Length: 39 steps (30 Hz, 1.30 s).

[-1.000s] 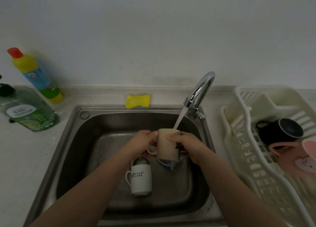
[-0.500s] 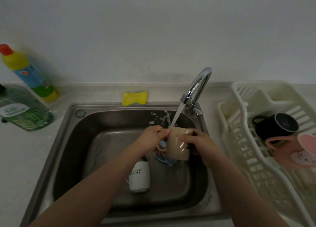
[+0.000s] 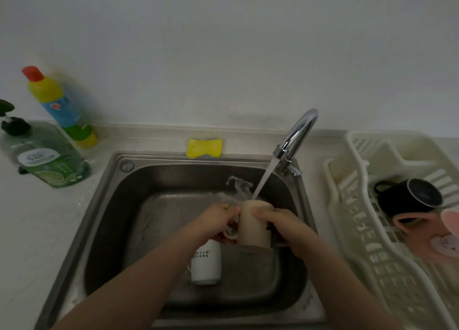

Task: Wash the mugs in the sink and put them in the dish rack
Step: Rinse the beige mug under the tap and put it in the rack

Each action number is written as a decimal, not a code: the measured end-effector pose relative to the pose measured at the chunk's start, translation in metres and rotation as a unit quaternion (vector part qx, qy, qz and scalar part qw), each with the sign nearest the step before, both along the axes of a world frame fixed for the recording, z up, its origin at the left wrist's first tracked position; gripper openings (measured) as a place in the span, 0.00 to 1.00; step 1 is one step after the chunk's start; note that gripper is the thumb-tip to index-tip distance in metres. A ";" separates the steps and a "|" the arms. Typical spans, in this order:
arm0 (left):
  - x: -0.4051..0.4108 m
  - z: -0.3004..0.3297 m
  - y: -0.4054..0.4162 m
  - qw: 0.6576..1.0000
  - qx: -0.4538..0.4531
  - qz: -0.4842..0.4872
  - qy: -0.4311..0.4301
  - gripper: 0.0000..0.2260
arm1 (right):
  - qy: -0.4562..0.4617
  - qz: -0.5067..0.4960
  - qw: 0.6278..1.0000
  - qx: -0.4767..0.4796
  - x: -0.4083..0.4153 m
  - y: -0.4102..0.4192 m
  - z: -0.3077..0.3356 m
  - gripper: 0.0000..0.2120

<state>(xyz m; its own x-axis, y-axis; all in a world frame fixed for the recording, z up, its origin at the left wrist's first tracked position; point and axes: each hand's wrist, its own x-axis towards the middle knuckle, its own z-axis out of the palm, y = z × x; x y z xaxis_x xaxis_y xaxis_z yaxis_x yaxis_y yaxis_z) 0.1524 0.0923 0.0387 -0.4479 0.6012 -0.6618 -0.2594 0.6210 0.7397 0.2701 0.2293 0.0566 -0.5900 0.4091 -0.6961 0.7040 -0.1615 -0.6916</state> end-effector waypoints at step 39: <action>-0.003 -0.006 0.002 0.997 -0.031 -0.011 -0.066 0.16 | -0.011 -0.032 0.998 -0.051 0.005 0.008 -0.025 0.25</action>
<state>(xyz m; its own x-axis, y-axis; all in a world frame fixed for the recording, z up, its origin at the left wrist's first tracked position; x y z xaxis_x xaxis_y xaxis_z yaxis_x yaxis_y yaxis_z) 0.1490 0.0946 0.0324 -0.3414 0.5662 -0.7503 -0.3376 0.6711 0.6601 0.2755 0.2370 0.0316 -0.5496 0.3718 -0.7482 0.7047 -0.2747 -0.6542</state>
